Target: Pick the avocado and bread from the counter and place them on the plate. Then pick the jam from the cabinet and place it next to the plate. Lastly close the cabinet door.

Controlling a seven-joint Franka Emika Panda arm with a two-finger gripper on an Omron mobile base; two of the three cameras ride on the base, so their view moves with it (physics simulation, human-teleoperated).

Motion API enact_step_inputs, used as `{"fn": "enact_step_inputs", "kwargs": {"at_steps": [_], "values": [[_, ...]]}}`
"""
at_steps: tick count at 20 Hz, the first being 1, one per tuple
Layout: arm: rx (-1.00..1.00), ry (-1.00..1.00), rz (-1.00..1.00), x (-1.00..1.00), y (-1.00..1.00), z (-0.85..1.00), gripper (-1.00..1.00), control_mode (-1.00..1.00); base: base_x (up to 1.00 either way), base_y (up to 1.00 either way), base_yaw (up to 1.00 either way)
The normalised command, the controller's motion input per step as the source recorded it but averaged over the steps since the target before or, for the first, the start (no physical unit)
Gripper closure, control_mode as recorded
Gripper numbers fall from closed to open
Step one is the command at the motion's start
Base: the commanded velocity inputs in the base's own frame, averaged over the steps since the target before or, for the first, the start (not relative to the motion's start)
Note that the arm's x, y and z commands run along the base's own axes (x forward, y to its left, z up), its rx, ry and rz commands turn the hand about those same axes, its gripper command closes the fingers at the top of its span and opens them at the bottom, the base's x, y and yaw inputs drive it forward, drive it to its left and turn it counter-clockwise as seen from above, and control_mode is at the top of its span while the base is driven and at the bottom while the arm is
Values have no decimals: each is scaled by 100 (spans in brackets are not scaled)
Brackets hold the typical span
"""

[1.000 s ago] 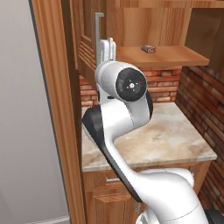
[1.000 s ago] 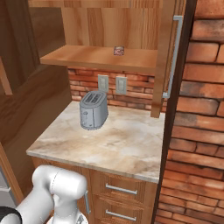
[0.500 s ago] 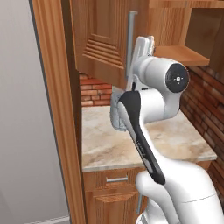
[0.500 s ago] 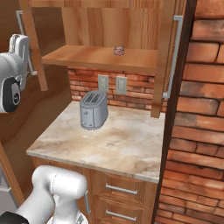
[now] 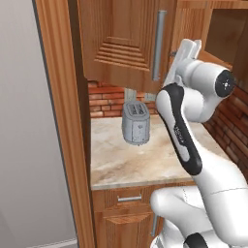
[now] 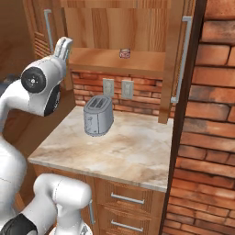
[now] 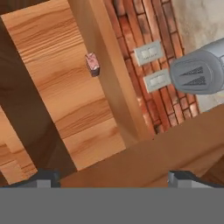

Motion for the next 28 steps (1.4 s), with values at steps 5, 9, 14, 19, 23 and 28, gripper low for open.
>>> {"fn": "enact_step_inputs", "kwargs": {"at_steps": [5, 9, 14, 19, 23, 28], "values": [[13, 0, 0, 78, -78, 0, -100, -100, 0, 0, 0], [6, 0, 0, 98, -31, 0, -100, -100, 0, 0, 0], [1, 1, 0, 100, 2, -18, -100, -100, 0, 0, 0], [0, 0, 0, 100, 42, -50, -100, -100, 0, 0, 0], [1, 0, -3, 100, 57, -54, -100, -100, 0, 0, 0], [4, -2, -5, 100, 35, -27, -100, -100, 0, 0, 0]]}}
